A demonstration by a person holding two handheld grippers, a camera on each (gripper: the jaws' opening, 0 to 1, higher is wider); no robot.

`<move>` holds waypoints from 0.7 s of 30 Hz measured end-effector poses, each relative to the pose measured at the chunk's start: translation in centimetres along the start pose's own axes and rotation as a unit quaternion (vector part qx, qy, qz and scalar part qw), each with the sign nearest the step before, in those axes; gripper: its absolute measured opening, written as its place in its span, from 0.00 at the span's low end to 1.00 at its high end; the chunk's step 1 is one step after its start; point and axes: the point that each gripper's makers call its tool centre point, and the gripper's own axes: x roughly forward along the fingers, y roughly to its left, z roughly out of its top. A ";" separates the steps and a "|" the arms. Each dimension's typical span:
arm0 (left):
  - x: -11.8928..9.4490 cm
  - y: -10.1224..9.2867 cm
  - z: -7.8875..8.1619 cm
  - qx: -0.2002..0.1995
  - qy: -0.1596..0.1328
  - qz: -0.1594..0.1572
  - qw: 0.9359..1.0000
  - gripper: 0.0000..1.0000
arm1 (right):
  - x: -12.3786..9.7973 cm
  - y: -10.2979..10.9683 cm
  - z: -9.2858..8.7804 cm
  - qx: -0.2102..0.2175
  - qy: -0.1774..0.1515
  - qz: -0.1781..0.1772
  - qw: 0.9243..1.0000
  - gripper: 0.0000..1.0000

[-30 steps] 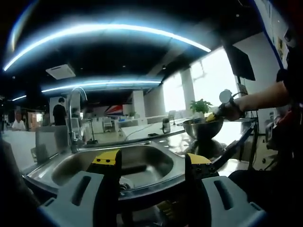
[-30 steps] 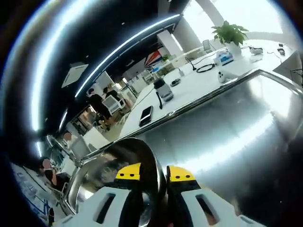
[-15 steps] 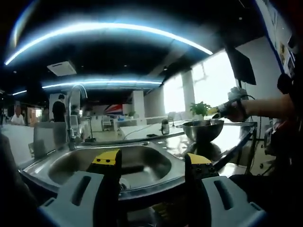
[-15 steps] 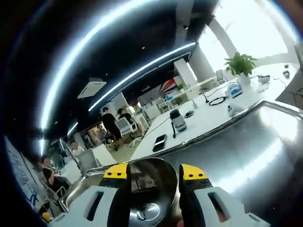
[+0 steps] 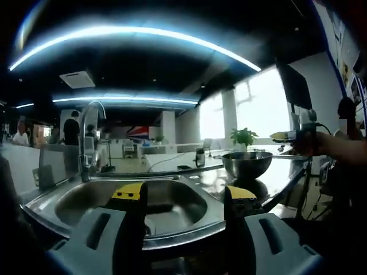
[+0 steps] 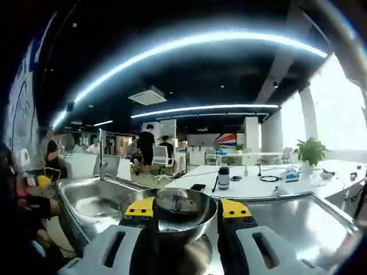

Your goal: Pick up bowl with dirty water move over sink pour dirty water into sink return bowl to place

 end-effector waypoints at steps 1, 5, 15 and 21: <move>0.1 0.1 0.2 0.000 -0.001 0.000 1.000 0.53 | -0.3 -0.3 -0.1 0.012 0.000 -0.001 1.000 0.35; 0.4 0.4 0.3 0.007 0.002 0.006 1.000 0.53 | -1.3 0.2 0.0 -0.042 0.005 0.011 0.999 0.41; 1.0 0.9 1.5 0.004 -0.004 0.018 1.000 0.54 | -3.7 0.7 0.2 -0.040 0.008 0.030 0.999 0.71; 1.1 0.6 1.9 0.008 -0.005 0.009 1.000 0.55 | -5.1 0.3 -0.4 -0.024 0.011 0.031 0.999 0.82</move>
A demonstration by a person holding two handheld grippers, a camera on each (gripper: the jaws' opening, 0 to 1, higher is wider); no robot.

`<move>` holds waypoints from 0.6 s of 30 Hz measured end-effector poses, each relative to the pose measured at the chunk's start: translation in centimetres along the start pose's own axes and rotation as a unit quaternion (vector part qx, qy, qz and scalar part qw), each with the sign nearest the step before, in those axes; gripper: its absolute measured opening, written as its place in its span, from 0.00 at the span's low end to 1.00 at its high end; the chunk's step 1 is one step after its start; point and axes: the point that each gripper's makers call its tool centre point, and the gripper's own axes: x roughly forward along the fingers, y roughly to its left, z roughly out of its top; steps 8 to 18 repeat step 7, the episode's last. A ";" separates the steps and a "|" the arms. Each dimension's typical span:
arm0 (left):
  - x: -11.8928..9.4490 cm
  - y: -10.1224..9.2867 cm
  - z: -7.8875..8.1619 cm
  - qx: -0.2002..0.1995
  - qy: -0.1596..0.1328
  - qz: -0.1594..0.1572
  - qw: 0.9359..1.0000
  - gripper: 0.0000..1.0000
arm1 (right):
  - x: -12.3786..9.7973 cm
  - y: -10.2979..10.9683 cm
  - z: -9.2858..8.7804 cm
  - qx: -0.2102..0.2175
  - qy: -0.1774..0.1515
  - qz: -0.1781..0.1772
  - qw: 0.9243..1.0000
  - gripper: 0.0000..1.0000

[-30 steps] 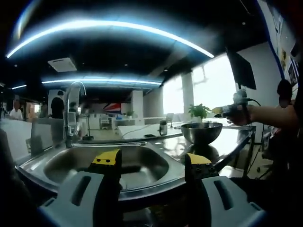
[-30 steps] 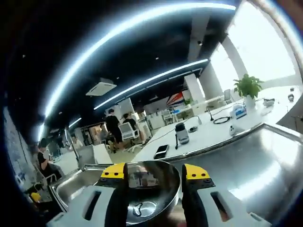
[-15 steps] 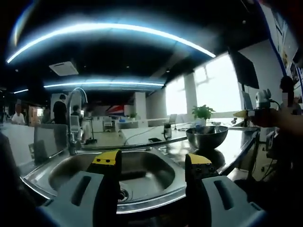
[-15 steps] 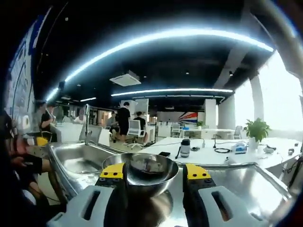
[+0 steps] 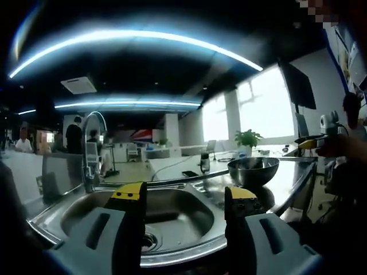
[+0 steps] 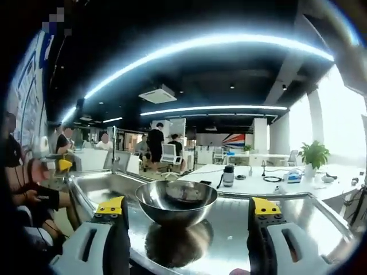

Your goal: Pick up bowl with dirty water move over sink pour dirty water into sink return bowl to place

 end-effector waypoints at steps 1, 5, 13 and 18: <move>0.0 0.0 0.0 0.001 0.001 -0.001 1.000 0.55 | -0.2 0.0 -0.2 -0.009 0.007 -0.003 1.000 0.83; 0.1 -0.1 0.0 -0.002 0.003 -0.001 1.000 0.57 | -0.5 0.4 -0.9 -0.029 0.030 0.004 0.999 0.85; 0.0 -0.3 0.0 -0.011 0.001 -0.004 1.000 0.57 | -0.6 0.3 -0.9 -0.028 0.030 0.003 0.999 0.87; 0.0 -0.3 0.0 -0.011 0.001 -0.004 1.000 0.57 | -0.6 0.3 -0.9 -0.028 0.030 0.003 0.999 0.87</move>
